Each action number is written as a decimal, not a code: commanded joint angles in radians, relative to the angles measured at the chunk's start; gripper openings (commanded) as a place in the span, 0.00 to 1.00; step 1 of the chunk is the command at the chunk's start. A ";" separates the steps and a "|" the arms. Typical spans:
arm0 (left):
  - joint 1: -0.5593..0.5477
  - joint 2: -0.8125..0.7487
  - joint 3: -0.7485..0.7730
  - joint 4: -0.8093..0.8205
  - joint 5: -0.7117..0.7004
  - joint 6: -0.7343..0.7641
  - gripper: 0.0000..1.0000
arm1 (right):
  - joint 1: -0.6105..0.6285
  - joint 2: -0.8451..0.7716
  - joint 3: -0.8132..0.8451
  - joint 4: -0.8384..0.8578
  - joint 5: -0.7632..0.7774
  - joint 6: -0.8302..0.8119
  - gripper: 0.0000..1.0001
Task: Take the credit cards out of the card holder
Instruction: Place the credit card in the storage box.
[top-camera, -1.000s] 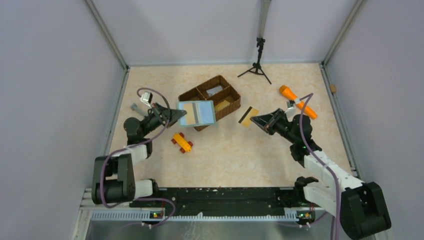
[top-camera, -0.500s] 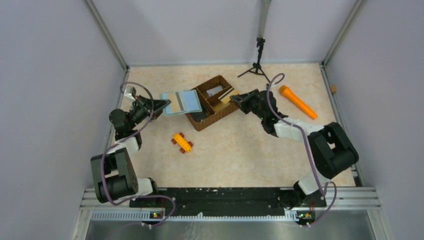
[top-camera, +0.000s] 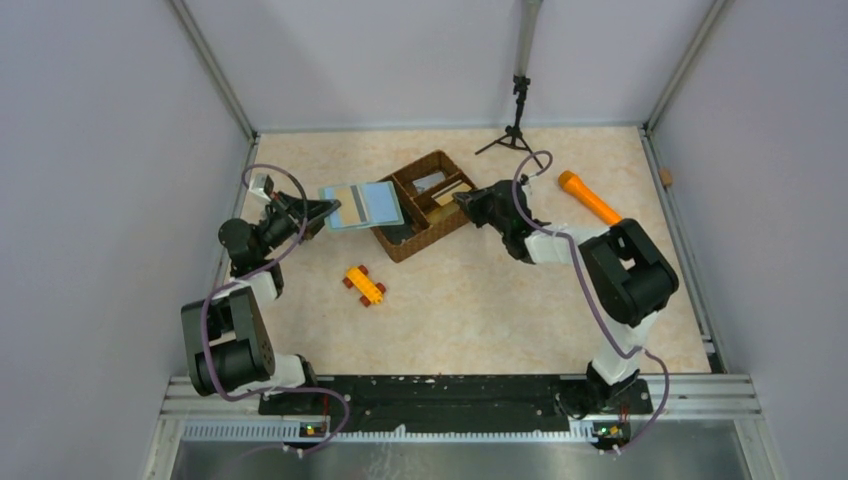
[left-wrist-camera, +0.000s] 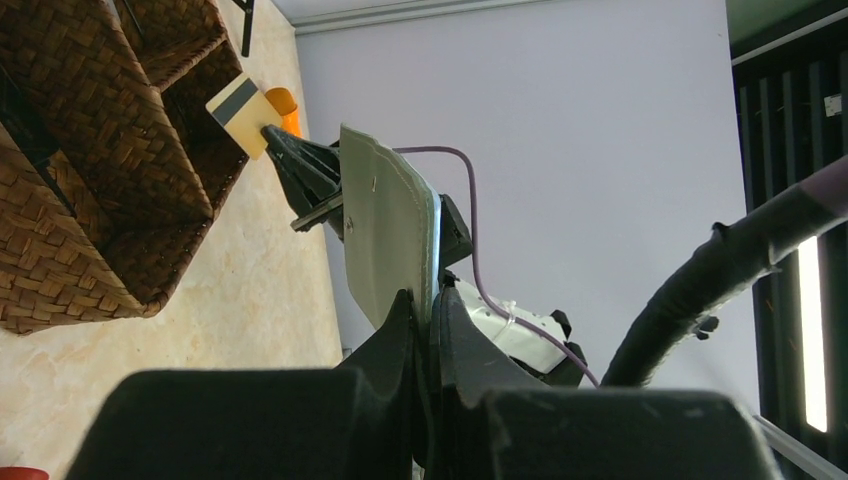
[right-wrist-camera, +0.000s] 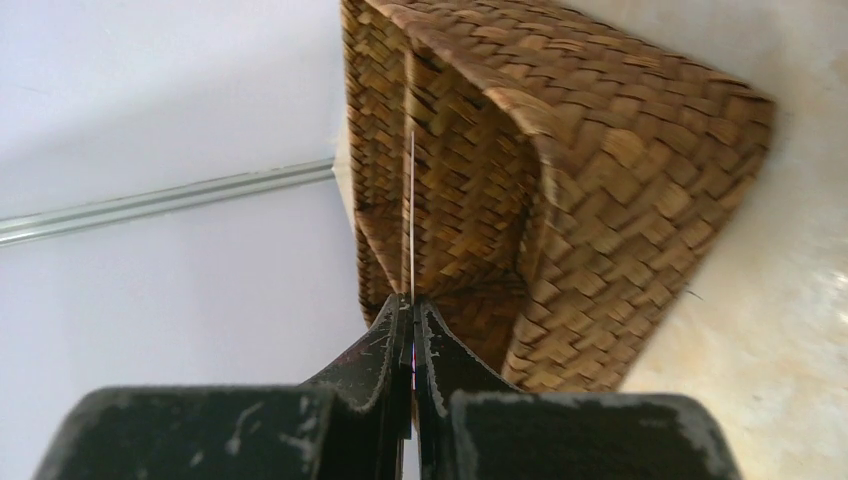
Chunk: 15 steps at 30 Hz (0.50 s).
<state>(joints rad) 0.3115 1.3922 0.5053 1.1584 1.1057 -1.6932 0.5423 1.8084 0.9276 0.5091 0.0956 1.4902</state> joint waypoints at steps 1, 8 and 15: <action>0.005 -0.011 0.012 0.074 0.011 -0.003 0.00 | 0.024 0.030 0.087 0.029 0.050 0.011 0.00; 0.005 0.005 0.008 0.077 0.008 -0.007 0.00 | 0.049 0.013 0.128 -0.106 0.119 0.020 0.37; -0.030 -0.031 0.012 -0.021 0.001 0.070 0.00 | 0.048 -0.168 0.024 -0.133 0.161 -0.102 0.57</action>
<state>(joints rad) 0.3084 1.3926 0.5049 1.1572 1.1099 -1.6917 0.5827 1.7996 0.9878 0.3916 0.2008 1.4841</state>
